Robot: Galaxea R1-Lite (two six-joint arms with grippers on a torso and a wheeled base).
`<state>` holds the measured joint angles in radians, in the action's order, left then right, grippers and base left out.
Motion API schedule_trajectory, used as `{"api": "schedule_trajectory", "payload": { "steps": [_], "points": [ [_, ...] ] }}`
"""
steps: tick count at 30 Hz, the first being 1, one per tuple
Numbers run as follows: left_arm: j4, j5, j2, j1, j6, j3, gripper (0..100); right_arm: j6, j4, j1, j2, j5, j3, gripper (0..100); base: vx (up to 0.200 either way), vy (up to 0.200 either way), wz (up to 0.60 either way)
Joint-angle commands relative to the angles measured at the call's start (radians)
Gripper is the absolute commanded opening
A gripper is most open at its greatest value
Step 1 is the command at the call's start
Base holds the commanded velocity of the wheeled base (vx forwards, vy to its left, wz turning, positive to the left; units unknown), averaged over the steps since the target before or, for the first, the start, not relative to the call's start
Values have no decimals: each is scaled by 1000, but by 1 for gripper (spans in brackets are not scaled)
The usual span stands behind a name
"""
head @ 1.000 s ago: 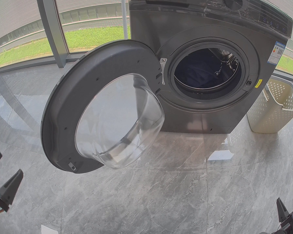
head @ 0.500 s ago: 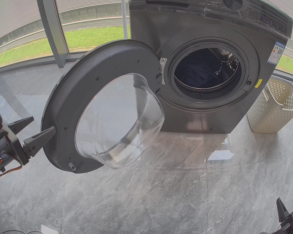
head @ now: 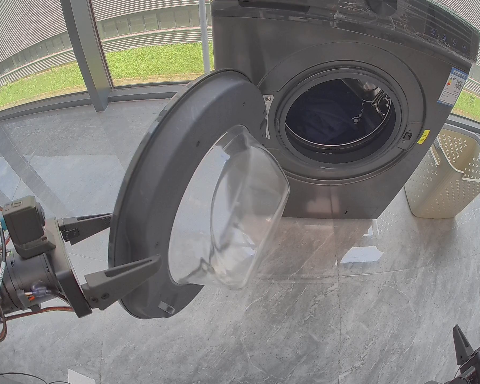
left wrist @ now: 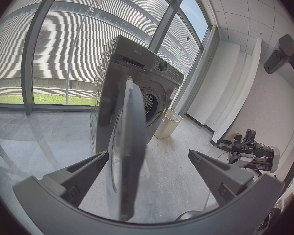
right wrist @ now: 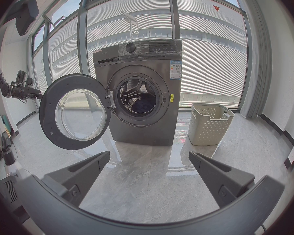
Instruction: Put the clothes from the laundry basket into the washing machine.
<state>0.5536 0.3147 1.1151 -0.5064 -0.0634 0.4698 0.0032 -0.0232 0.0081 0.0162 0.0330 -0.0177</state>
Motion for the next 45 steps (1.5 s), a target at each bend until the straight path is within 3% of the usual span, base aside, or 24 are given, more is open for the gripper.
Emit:
{"api": "schedule_trajectory", "payload": {
  "steps": [1,3,7,13,19,22,31,40,45],
  "points": [
    [3,-28,-28,-34,-7,6,100,0,0,0,-16,1,10,100,0,0,0],
    [6,-43,-24,-26,-9,10,100,0,0,0,-16,1,10,100,0,0,0],
    [48,-57,-23,60,-13,41,100,0,0,0,-16,1,10,100,0,0,0],
    [88,-37,-21,209,-53,67,100,-2,0,0,-16,-1,10,100,0,0,0],
    [86,-12,43,236,-44,49,100,-2,0,0,-16,1,10,100,0,0,0],
    [88,-12,74,220,-36,47,100,-2,0,0,-16,-1,10,100,0,0,0],
    [131,-52,170,23,-33,58,100,-2,0,0,-16,1,10,100,0,0,0],
    [207,-89,284,-38,-33,116,100,-2,0,0,-16,1,10,100,0,0,0],
    [252,-167,373,-112,-42,173,100,-2,0,0,-16,1,10,100,0,0,0]
  ]
}}
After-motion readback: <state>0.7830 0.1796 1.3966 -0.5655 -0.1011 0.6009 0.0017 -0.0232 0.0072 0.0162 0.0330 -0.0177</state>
